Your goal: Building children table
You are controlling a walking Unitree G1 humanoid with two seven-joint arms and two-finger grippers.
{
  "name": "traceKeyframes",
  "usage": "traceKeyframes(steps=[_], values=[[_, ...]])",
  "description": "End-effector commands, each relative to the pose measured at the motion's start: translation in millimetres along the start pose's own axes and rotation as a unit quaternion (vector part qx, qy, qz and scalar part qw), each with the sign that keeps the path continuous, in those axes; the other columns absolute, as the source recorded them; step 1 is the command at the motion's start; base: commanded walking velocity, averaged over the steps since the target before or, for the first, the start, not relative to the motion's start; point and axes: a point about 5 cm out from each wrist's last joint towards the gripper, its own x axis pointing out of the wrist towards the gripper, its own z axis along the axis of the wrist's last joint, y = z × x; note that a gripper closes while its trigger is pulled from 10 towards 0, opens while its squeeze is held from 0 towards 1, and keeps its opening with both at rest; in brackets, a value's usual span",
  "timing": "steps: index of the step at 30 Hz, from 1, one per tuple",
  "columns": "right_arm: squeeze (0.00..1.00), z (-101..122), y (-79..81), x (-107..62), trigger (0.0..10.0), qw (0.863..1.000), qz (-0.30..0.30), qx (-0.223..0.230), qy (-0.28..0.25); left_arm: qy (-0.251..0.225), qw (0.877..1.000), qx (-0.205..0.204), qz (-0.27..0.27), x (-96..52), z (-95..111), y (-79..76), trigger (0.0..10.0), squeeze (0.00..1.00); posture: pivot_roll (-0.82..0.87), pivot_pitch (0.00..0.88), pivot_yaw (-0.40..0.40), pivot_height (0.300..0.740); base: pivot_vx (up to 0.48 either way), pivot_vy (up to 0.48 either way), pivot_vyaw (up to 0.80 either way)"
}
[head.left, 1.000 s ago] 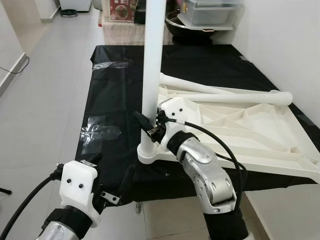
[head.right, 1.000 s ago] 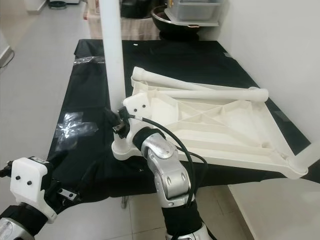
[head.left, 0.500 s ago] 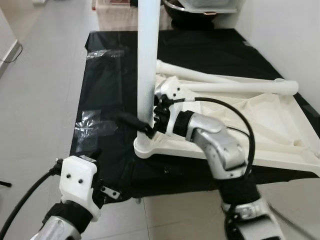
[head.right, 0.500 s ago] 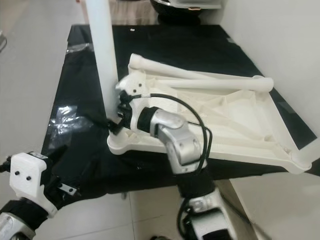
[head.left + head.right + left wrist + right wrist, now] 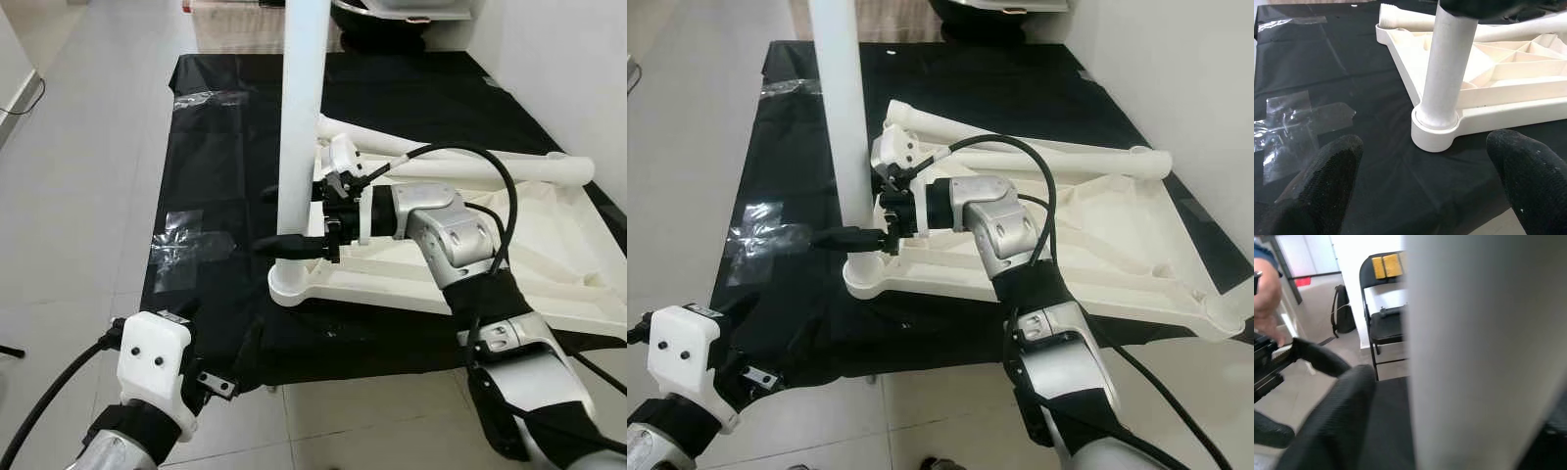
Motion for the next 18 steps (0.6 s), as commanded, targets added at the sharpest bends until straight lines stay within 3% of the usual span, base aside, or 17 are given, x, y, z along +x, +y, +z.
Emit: traceKeyframes(steps=[1,4,9,10,11,12,14,15,16,17,18], values=[[0.00,3.2,-0.4,-1.6,0.0,1.000,0.014,-0.003,-0.014,0.004,1.000,0.006,-0.003,-2.4,1.3,-2.8,10.0,0.00,0.15,0.204,-0.102,0.740,0.000,0.000,0.00],[0.00,-1.1,-0.4,-3.3,0.0,1.000,0.021,-0.002,-0.012,0.004,1.000,0.005,-0.004,-2.5,1.0,-4.0,10.0,0.00,0.15,0.205,-0.102,0.740,0.000,0.000,0.00],[0.00,-11.9,-2.3,-8.0,0.0,1.000,-0.017,0.005,0.003,0.004,1.000,0.001,-0.005,-2.4,0.8,-5.1,10.0,0.00,0.14,0.205,-0.104,0.740,0.000,0.000,0.00],[0.00,-16.5,-2.0,-7.0,0.0,0.998,-0.063,0.017,0.000,0.004,1.000,0.000,-0.005,-2.4,0.8,-5.4,10.0,0.00,0.13,0.205,-0.109,0.740,0.000,0.000,0.00],[0.00,-23.9,1.8,-2.5,0.0,0.990,-0.135,0.034,-0.005,0.003,1.000,-0.001,-0.006,-2.2,0.8,-5.6,10.0,0.00,0.11,0.205,-0.115,0.740,0.000,0.000,0.00],[0.00,-34.2,8.6,2.6,0.0,0.971,-0.235,0.051,-0.004,0.002,1.000,-0.003,-0.006,-1.8,1.0,-5.7,10.0,0.00,0.11,0.205,-0.116,0.740,0.000,0.000,0.00],[0.00,-34.2,8.6,2.6,0.0,0.971,-0.235,0.051,-0.004,0.002,1.000,-0.003,-0.006,-1.8,1.0,-5.7,10.0,0.00,0.11,0.205,-0.116,0.740,0.000,0.000,0.00],[0.00,-45.7,14.7,1.9,0.0,0.935,-0.348,0.068,0.016,0.001,1.000,-0.004,-0.007,-0.9,1.2,-5.1,10.0,0.00,0.10,0.205,-0.110,0.740,0.000,0.000,0.00],[0.00,-45.7,14.7,1.9,0.0,0.935,-0.348,0.068,0.016,0.001,1.000,-0.004,-0.007,-0.9,1.2,-5.1,10.0,0.00,0.10,0.205,-0.110,0.740,0.000,0.000,0.00],[0.00,-55.0,37.8,8.6,0.0,0.910,-0.405,0.076,0.039,-0.001,1.000,-0.005,-0.009,0.5,1.7,-5.2,10.0,0.00,0.10,0.203,-0.100,0.740,0.000,0.000,0.00],[0.00,-55.9,54.4,16.3,0.0,0.898,-0.430,0.076,0.050,-0.004,1.000,-0.007,-0.010,1.9,1.8,-5.1,10.0,0.00,0.08,0.197,-0.095,0.740,0.000,0.000,0.00]])
